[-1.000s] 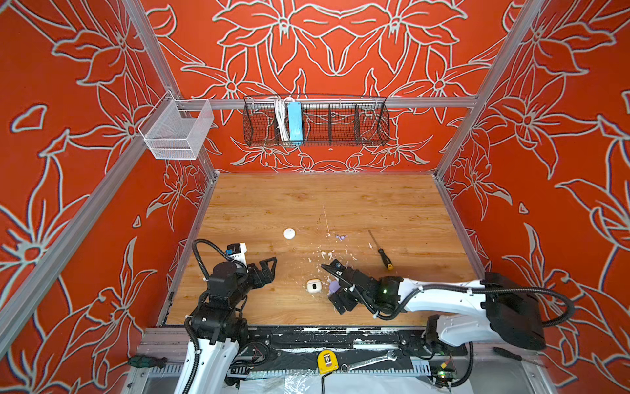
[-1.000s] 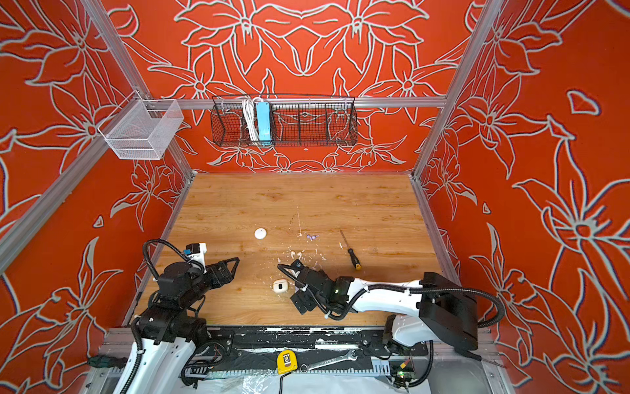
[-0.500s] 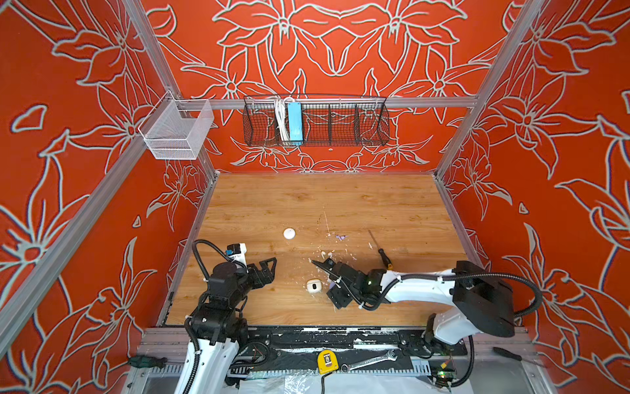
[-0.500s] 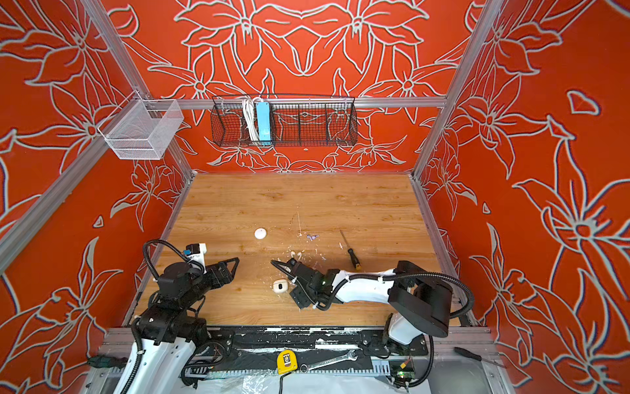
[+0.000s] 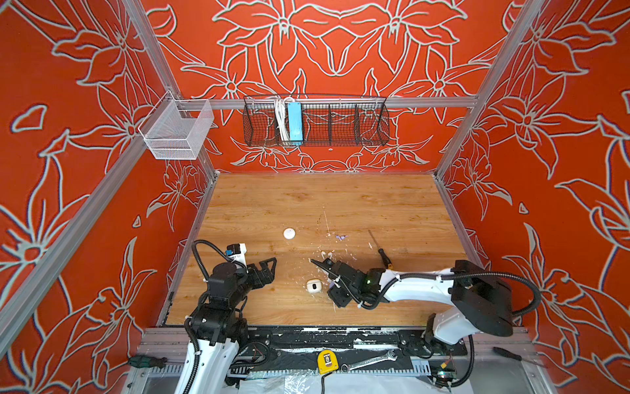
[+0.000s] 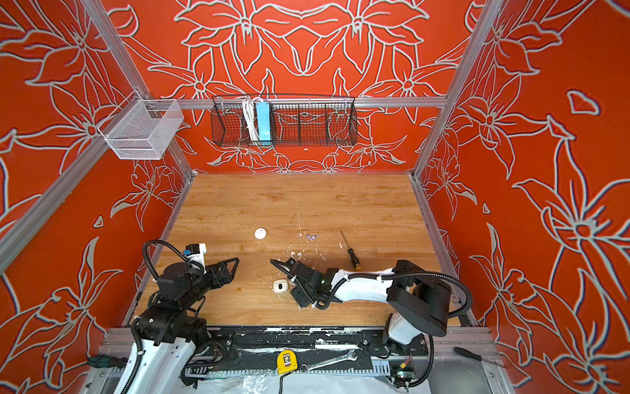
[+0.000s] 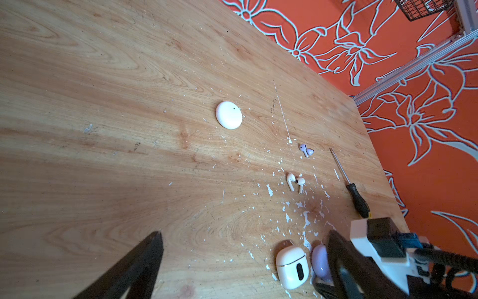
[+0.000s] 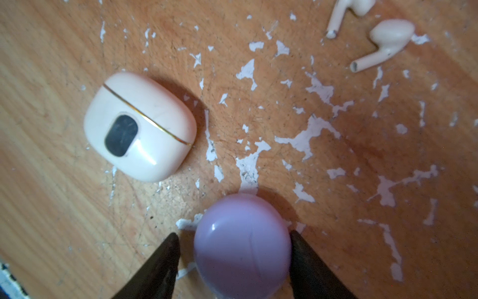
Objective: Insert the wireless bluetooth earbuds into the charging case
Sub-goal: 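Lower the open right gripper onto the lilac round case and close it, then lift the lilac case with the right gripper toward the left gripper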
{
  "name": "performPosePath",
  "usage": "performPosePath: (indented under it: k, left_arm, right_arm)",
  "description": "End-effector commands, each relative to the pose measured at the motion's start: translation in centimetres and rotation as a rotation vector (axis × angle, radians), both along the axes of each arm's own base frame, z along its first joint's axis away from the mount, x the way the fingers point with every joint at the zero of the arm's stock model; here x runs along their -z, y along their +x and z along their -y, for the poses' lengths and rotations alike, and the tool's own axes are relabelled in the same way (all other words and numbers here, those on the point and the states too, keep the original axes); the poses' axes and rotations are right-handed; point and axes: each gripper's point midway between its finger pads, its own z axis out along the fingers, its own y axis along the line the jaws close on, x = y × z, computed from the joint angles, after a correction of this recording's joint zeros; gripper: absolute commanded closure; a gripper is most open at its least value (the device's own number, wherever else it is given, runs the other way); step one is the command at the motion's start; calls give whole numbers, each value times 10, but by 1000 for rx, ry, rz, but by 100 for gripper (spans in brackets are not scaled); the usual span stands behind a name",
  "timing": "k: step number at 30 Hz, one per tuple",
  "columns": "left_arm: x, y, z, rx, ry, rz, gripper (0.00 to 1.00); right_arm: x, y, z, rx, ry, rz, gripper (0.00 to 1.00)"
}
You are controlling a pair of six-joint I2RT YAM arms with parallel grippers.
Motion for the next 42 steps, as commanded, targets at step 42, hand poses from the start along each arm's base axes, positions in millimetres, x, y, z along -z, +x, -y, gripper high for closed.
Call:
performPosePath:
  k: [42]
  left_arm:
    - [-119,-44,119,733,-344,268,5]
  right_arm:
    - [-227,19,-46,-317,460,911,73]
